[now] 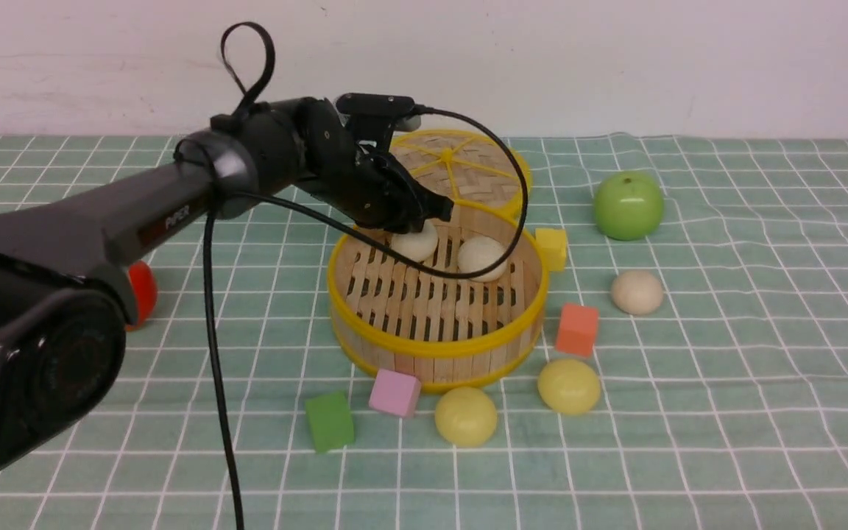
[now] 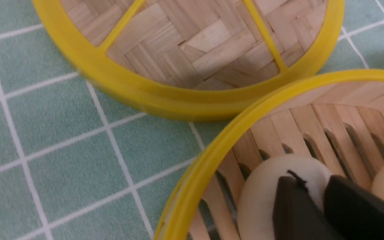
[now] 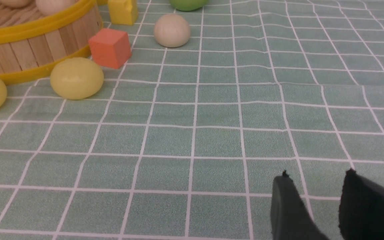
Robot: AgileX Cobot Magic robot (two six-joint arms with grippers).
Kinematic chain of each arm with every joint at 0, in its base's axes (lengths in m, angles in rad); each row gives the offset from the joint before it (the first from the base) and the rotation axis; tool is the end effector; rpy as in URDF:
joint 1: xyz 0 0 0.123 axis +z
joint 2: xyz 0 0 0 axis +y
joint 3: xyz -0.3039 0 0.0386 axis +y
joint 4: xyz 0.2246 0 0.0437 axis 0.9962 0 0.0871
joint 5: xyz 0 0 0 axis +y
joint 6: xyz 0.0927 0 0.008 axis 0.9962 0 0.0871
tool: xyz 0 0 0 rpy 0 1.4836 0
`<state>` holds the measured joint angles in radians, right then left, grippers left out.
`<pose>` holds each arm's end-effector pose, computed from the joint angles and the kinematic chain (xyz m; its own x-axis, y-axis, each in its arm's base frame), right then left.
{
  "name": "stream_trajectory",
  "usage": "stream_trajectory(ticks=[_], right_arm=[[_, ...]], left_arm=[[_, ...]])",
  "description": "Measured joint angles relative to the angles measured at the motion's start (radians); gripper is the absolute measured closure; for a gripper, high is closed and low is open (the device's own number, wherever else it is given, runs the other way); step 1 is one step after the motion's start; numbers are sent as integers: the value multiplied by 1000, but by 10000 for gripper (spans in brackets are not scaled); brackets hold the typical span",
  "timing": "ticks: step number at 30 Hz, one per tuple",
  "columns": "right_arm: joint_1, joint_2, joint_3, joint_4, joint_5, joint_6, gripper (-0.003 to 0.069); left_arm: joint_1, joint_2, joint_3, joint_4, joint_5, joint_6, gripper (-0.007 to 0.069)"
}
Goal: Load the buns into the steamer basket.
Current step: Use the left arm to put the steamed stuffed bun into the steamer, then use the left arm to grab a steamed stuffed bun
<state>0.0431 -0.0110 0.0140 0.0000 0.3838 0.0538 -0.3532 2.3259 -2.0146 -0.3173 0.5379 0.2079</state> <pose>0.0093 0.0004 0.1737 -0.2968 0.0410 -0.9541 -0.0272 0.9983 0.0514 0.4934 -0.1978 0.2287 -0.6613 0.1734 -0.7298 0.4089 0.8990 -0.1570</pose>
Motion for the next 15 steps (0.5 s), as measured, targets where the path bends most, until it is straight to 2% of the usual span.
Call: stream_trajectory(ticks=[5, 9, 12, 13, 15], right_arm=[[0, 0, 0, 0, 0, 0, 419], [0, 0, 0, 0, 0, 0, 419], [0, 0, 0, 0, 0, 0, 419], [0, 0, 0, 0, 0, 0, 419], [0, 0, 0, 0, 0, 0, 419]], left_arm=[[0, -10, -1, 0, 2, 0, 271], [0, -77, -1, 0, 56, -9, 176], [0, -183, -2, 0, 176, -22, 182], [-2, -238, -2, 0, 274, -45, 219], [-5, -281, -2, 3, 344, -72, 272]])
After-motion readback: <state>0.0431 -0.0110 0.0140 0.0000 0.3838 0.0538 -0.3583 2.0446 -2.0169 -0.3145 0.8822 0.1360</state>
